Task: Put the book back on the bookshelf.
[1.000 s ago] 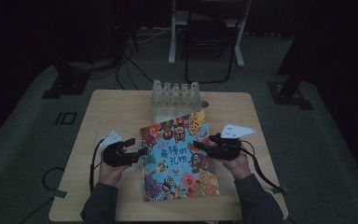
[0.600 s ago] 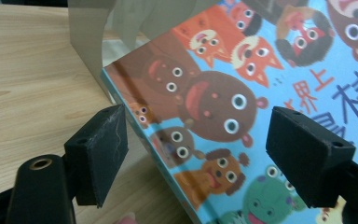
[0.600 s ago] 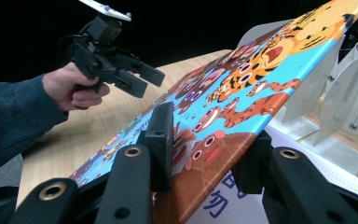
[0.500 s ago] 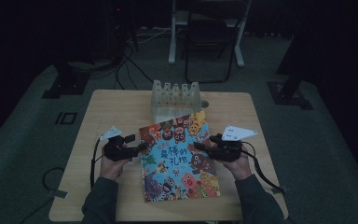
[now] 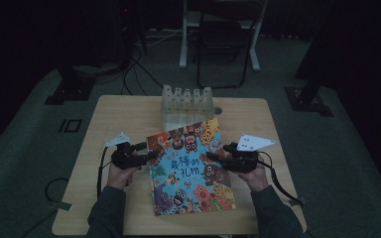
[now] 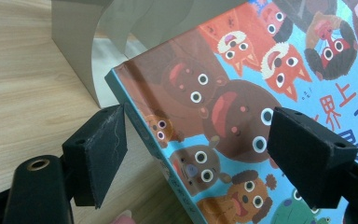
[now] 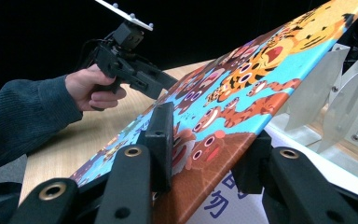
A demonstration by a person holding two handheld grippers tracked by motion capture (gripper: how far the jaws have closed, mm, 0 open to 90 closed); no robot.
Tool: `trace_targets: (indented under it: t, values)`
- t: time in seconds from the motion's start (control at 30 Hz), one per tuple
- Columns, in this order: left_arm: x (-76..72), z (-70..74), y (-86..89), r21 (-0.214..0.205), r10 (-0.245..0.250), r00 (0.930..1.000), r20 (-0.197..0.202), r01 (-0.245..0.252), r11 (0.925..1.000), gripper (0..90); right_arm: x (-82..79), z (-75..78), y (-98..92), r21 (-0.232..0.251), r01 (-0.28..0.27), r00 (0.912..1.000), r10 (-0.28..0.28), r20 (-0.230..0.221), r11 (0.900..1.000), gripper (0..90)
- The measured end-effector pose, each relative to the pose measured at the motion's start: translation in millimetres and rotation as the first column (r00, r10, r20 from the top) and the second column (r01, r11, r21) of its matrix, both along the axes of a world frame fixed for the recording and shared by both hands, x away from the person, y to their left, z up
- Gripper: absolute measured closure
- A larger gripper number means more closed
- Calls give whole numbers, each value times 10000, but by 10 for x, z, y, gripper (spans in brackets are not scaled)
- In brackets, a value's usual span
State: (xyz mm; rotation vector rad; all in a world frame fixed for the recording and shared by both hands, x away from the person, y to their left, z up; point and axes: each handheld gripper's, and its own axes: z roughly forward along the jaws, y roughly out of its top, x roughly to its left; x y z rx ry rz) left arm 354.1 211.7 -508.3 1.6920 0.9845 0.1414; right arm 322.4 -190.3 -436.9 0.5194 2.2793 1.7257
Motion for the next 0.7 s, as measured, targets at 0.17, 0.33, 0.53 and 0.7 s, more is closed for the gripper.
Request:
trace_targets:
  t: [0.17, 0.33, 0.53, 0.7]
  values:
    - [48, -45, 12, -393, -201, 9996, -187, 193, 9990, 198, -12, 7, -2, 28, -89, 9999, 89, 100, 10000, 643]
    - [66, -64, 4, -770, -470, 9987, -209, 453, 9960, 217, -11, 8, -4, 29, -129, 9998, 129, 130, 9999, 643]
    - [35, -27, -7, -760, -445, 9989, -172, 431, 9962, 224, -12, 22, -21, 25, -240, 9996, 239, 151, 9997, 643]
    - [-4, 16, -20, -775, -401, 9992, 31, 403, 9962, 225, -16, 52, -56, 29, -321, 9994, 321, 133, 9995, 648]
